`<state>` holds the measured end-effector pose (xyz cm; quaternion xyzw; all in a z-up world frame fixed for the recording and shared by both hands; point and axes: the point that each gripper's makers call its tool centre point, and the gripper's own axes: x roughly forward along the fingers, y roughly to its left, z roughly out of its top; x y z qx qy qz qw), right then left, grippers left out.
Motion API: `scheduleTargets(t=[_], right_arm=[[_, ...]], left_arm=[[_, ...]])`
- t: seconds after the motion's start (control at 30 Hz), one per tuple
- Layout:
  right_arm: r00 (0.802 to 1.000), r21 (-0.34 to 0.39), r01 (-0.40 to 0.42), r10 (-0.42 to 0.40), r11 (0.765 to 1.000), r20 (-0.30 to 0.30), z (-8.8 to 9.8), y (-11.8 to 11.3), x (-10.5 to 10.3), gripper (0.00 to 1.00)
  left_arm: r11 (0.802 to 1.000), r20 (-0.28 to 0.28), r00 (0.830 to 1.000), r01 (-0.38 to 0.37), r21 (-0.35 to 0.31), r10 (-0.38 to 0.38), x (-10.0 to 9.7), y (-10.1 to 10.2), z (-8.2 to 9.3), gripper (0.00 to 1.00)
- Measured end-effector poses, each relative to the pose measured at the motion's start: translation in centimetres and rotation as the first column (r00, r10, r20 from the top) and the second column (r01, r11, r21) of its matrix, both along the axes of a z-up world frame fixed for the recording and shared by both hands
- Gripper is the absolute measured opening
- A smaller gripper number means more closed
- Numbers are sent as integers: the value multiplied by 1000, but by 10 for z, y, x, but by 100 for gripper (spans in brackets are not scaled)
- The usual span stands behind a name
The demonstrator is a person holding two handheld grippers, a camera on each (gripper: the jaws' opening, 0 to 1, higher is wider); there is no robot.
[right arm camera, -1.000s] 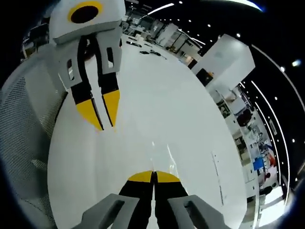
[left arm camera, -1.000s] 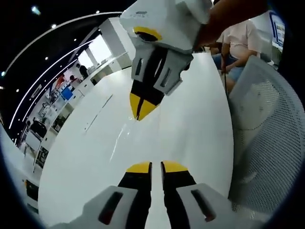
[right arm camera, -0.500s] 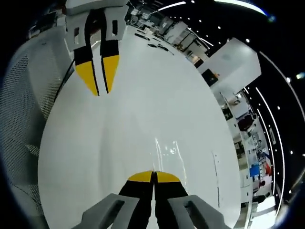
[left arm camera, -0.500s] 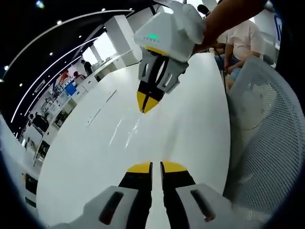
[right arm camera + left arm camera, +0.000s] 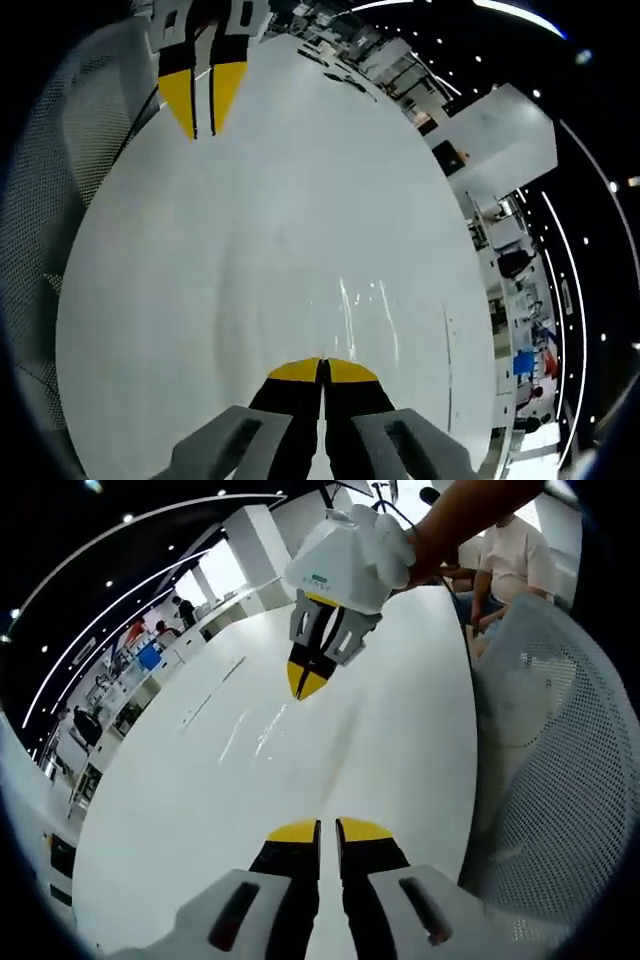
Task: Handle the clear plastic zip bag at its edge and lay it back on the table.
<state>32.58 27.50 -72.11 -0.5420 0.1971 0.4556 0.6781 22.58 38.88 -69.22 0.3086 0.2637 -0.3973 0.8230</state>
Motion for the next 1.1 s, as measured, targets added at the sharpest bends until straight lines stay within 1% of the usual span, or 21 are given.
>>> scheduleTargets(t=[0.07, 0.2, 0.23, 0.27, 0.33, 0.37, 0.43, 0.47, 0.57, 0.6, 0.63, 0.67, 0.73, 0.8, 0.87, 0.9, 0.93, 0.97, 1.0, 1.1], right_arm=[[1000, -7, 7, -7, 1000, -2, -2, -1, 3, 0], [999, -5, 35, -36, 999, -27, -6, -4, 9, 0], [998, 1, 45, -44, 999, -38, -8, -4, 9, 0], [995, 33, 71, -69, 997, -66, -10, -1, 7, 0], [993, 40, 90, -87, 995, -82, -11, 1, 7, 0], [993, 35, 90, -87, 995, -81, -13, 3, 10, 0], [991, 47, 101, -97, 994, -89, -14, 7, 11, 0], [988, 50, 120, -114, 992, -103, -15, 8, 12, 0], [984, 53, 149, -143, 987, -105, -18, 6, 16, 0], [978, 76, 181, -171, 981, -117, -17, 6, 18, 0], [975, 100, 193, -180, 976, -128, -17, 7, 18, 0], [969, 117, 210, -192, 971, -154, -17, 8, 17, 1], [970, 119, 209, -190, 971, -152, -14, 7, 14, 3], [964, 151, 216, -186, 965, -191, -19, 10, 9, 6], [961, 165, 216, -179, 962, -210, -17, 11, 2, 8], [955, 176, 232, -190, 957, -227, -18, 12, 3, 8], [954, 186, 234, -189, 954, -232, -17, 13, 3, 9], [949, 201, 247, -194, 948, -250, -18, 13, 0, 10], [942, 204, 259, -201, 944, -267, -19, 13, -2, 11], [936, 202, 264, -200, 943, -288, -20, 14, -8, 17]], left_arm=[[1000, -2, 1000, -4, 2, 4, 0, 2, 1, 4], [1000, -2, 1000, -17, 0, 17, 0, 4, 4, 3], [1000, 1, 1000, -20, -1, 20, 0, 5, 5, 3], [1000, 1, 1000, -24, -4, 24, 0, 5, 5, 3], [1000, -5, 1000, -29, -11, 29, 0, 4, 4, 3], [999, -6, 1000, -30, -10, 30, 0, 4, 4, 3], [999, -7, 1000, -30, -10, 30, -2, 2, 3, 3], [999, -7, 1000, -30, -12, 30, -3, 1, 4, 3], [999, -4, 1000, -30, -14, 30, -3, 1, 4, 3], [999, -4, 999, -32, -15, 32, -3, 1, 5, 3], [999, -3, 999, -34, -16, 34, -3, 1, 5, 3], [999, -1, 999, -38, -19, 38, -3, 2, 6, 3], [999, -1, 999, -42, -22, 42, -2, 3, 6, 3], [999, -1, 999, -45, -22, 45, -2, 5, 6, 3], [999, -4, 999, -49, -23, 49, -1, 6, 5, 3], [998, -6, 999, -50, -25, 50, -1, 6, 4, 3], [998, -7, 999, -50, -27, 50, -1, 6, 4, 3], [998, -8, 999, -50, -28, 50, -1, 5, 4, 3], [998, -10, 999, -50, -30, 49, -1, 5, 3, 3], [998, -15, 999, -46, -34, 45, -1, 3, 1, 3]])
